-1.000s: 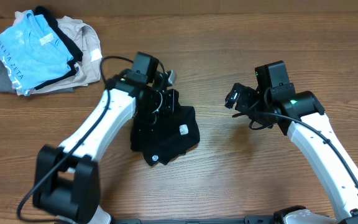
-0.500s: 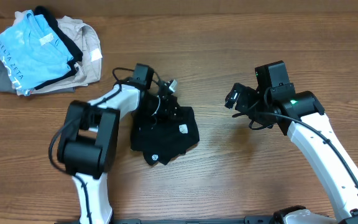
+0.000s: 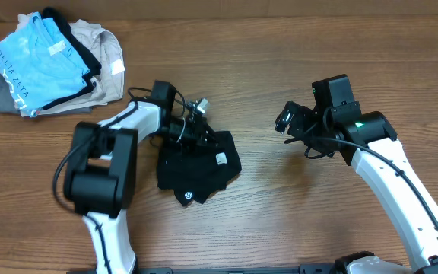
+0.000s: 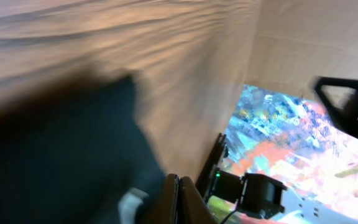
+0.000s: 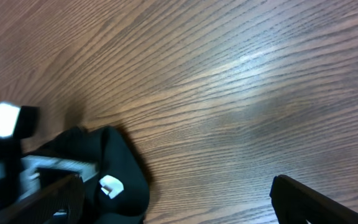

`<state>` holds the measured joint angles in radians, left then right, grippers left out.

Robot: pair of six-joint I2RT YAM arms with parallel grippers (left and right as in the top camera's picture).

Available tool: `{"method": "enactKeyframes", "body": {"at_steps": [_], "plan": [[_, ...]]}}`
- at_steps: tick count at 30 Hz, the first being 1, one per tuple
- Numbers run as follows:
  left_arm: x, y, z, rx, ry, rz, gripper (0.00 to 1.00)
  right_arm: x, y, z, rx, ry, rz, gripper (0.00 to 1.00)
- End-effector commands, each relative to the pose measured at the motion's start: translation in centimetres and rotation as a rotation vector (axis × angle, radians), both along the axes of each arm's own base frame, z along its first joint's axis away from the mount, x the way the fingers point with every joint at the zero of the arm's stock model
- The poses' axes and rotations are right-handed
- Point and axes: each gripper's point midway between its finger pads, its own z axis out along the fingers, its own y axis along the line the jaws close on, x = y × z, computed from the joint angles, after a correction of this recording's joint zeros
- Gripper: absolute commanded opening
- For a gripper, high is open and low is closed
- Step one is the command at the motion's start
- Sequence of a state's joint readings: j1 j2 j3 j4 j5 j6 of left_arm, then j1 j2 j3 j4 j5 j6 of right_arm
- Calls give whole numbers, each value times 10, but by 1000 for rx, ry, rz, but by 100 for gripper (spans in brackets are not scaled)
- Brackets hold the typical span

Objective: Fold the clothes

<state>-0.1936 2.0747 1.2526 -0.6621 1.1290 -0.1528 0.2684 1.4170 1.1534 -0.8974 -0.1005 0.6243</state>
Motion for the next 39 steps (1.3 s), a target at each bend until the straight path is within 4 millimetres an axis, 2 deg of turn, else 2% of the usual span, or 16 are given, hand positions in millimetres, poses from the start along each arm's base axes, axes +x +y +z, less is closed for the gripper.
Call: {"method": "enactKeyframes", "body": {"at_steps": [1,4,7,9,12,18,21,29,34,36,39], "plan": [[7,1,73,-29,-212,-6,4,0,0,-1,5,0,0,100],[-5,6,102,5,-254,2,8,0,0,-1,5,0,0,100],[-24,21,104,130,-225,5,10,0,0,-1,5,0,0,100],[-42,31,94,215,-167,-19,9,0,0,-1,4,0,0,100],[-68,38,85,241,-95,-76,4,0,0,-1,5,0,0,100],[-96,48,38,283,-11,-92,5,0,0,-1,4,3,0,100],[-100,44,22,228,-28,-74,10,0,0,-1,4,2,0,100],[-86,49,-29,183,-71,32,23,0,0,-1,5,0,0,100],[-112,48,-63,159,92,25,24,1,0,-1,5,-1,0,100],[-122,43,-68,111,135,4,22,1,0,-1,5,-1,0,100],[-125,36,-59,12,130,-15,18,1,0,-1,5,-1,0,100]]}}
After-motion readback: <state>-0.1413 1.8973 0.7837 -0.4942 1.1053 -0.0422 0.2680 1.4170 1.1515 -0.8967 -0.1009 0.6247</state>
